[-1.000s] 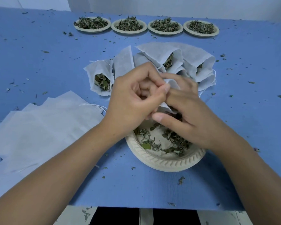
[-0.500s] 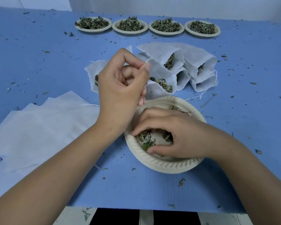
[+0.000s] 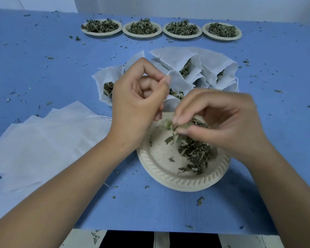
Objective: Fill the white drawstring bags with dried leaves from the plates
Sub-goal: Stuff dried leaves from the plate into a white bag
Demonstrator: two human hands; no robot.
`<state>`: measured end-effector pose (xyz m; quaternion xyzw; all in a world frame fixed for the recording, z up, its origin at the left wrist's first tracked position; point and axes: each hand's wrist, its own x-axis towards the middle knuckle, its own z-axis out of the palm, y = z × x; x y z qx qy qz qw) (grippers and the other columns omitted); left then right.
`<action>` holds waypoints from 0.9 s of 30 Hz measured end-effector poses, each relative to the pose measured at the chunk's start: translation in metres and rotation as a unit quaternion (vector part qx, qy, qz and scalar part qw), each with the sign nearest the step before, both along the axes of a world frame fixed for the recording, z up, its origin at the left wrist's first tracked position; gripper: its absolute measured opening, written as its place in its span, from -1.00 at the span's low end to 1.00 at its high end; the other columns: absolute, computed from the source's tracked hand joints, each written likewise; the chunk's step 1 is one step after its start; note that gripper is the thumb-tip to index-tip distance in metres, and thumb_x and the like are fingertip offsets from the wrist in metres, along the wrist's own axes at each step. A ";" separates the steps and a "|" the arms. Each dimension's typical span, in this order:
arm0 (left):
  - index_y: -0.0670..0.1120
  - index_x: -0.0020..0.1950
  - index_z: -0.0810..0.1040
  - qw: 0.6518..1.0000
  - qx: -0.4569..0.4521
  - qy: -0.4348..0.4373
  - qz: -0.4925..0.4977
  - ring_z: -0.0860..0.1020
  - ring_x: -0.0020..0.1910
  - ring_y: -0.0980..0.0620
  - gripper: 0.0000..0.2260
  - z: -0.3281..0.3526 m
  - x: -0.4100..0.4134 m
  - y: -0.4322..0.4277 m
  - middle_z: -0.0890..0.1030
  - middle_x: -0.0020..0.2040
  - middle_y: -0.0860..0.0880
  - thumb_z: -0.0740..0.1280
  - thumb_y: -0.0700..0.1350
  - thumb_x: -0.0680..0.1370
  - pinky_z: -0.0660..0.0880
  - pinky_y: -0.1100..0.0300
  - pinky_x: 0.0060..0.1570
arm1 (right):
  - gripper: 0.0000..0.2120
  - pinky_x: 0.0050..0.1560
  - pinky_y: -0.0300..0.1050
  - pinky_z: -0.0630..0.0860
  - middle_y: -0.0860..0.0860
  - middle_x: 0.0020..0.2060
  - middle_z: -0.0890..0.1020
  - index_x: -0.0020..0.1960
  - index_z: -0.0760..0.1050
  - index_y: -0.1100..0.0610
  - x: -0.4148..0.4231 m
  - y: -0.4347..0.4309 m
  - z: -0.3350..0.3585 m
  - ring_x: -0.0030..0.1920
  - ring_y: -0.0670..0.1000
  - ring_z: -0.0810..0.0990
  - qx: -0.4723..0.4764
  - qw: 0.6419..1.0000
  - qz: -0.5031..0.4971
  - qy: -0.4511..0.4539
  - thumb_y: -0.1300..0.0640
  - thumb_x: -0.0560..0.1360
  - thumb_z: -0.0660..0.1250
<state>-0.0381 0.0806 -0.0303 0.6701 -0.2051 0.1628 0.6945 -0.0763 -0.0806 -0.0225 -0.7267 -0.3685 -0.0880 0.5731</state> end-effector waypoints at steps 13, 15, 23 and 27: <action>-0.10 -0.20 0.44 0.998 0.027 -0.005 -0.050 0.36 -0.66 0.13 -0.81 0.000 -0.005 -0.002 0.44 -0.55 -0.01 0.33 -0.28 0.58 0.37 0.24 -0.60 | -0.86 -0.07 -0.22 0.53 0.14 -0.03 0.52 -0.03 0.59 0.29 0.008 0.001 -0.010 -0.12 0.02 0.56 -0.079 0.945 -0.269 -0.169 0.37 0.42 0.44; -0.09 -0.20 0.44 0.999 0.023 -0.003 -0.045 0.35 -0.66 0.13 -0.81 0.000 -0.005 -0.002 0.43 -0.54 -0.04 0.33 -0.28 0.58 0.38 0.26 -0.59 | -0.84 -0.07 -0.21 0.54 0.12 -0.05 0.49 -0.03 0.57 0.29 0.006 0.000 -0.008 -0.09 0.01 0.55 -0.044 0.946 -0.274 -0.168 0.36 0.42 0.48; -0.10 -0.20 0.44 0.998 0.009 0.009 -0.061 0.35 -0.67 0.14 -0.81 -0.001 -0.005 -0.003 0.43 -0.56 0.00 0.33 -0.28 0.58 0.38 0.27 -0.59 | -0.84 -0.16 -0.22 0.46 0.09 -0.24 0.63 -0.11 0.64 0.29 0.008 0.004 -0.013 -0.23 0.00 0.55 -0.140 0.926 -0.275 -0.219 0.46 0.47 0.33; -0.10 -0.20 0.43 0.999 -0.003 0.017 -0.051 0.33 -0.67 0.14 -0.81 0.000 -0.004 -0.002 0.44 -0.56 0.07 0.32 -0.27 0.59 0.37 0.27 -0.59 | -0.81 -0.04 -0.11 0.43 0.06 -0.17 0.64 -0.06 0.62 0.26 0.002 -0.004 -0.005 -0.11 0.12 0.56 -0.081 0.912 -0.315 -0.250 0.34 0.51 0.22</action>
